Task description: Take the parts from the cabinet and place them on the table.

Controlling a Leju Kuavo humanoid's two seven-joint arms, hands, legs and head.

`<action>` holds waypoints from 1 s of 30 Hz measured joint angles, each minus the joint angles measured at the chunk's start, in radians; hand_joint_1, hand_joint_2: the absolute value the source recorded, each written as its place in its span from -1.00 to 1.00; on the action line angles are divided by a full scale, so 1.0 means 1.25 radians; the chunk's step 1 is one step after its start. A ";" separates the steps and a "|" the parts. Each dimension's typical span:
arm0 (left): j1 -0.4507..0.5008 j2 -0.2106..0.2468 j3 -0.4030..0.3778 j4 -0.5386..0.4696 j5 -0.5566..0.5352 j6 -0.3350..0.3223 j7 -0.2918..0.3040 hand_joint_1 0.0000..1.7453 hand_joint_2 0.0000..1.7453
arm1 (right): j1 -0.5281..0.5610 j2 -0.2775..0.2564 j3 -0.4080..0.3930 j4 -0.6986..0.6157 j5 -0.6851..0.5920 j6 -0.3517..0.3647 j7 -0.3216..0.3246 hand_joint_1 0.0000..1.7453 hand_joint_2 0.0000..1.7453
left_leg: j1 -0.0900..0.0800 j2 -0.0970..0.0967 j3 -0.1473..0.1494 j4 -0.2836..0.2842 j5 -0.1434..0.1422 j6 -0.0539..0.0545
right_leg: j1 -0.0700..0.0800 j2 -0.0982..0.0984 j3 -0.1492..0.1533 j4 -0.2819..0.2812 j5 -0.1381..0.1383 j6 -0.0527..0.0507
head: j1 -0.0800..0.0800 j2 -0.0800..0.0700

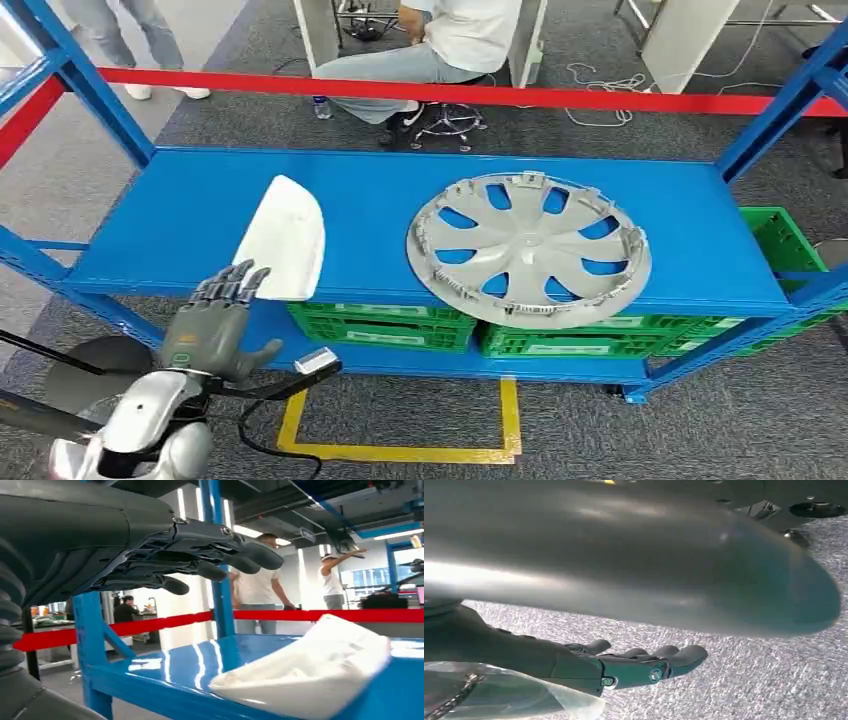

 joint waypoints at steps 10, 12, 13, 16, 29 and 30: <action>-0.002 0.000 0.010 0.002 0.000 -0.023 0.002 -1.00 1.00 | -0.008 -0.001 -0.020 0.009 0.012 0.006 -0.005 -1.00 -1.00 | 0.000 0.000 0.000 0.000 0.000 0.000 | 0.000 0.000 0.000 0.000 0.000 0.000 | 0.000 0.000; -0.003 0.000 0.019 0.003 0.000 -0.024 0.002 -1.00 1.00 | -0.008 -0.001 -0.023 0.010 0.012 0.006 -0.005 -1.00 -1.00 | 0.000 0.000 0.000 0.000 0.000 0.000 | 0.000 0.000 0.000 0.000 0.000 0.000 | 0.000 0.000; -0.004 0.000 0.022 0.003 0.000 -0.024 0.002 -1.00 1.00 | -0.009 -0.001 -0.023 0.010 0.012 0.006 -0.005 -1.00 -1.00 | 0.000 0.000 0.000 0.000 0.000 0.000 | 0.000 0.000 0.000 0.000 0.000 0.000 | 0.000 0.000; -0.005 0.000 0.027 0.005 0.000 -0.024 0.002 -1.00 1.00 | -0.011 -0.001 -0.026 0.013 0.013 0.008 -0.005 -1.00 -1.00 | 0.000 0.000 0.000 0.000 0.000 0.000 | 0.000 0.000 0.000 0.000 0.000 0.000 | 0.000 0.000; -0.013 -0.042 0.118 0.006 0.055 -0.060 0.000 -1.00 -1.00 | -0.012 -0.001 -0.031 0.015 0.010 0.012 0.006 -1.00 -1.00 | 0.000 0.000 0.000 0.000 0.000 0.000 | 0.000 0.000 0.000 0.000 0.000 0.000 | 0.000 0.000; -0.013 -0.045 0.123 0.006 0.056 -0.060 0.000 -1.00 -1.00 | -0.012 -0.001 -0.031 0.015 0.010 0.012 0.007 -1.00 -1.00 | 0.000 0.000 0.000 0.000 0.000 0.000 | 0.000 0.000 0.000 0.000 0.000 0.000 | 0.000 0.000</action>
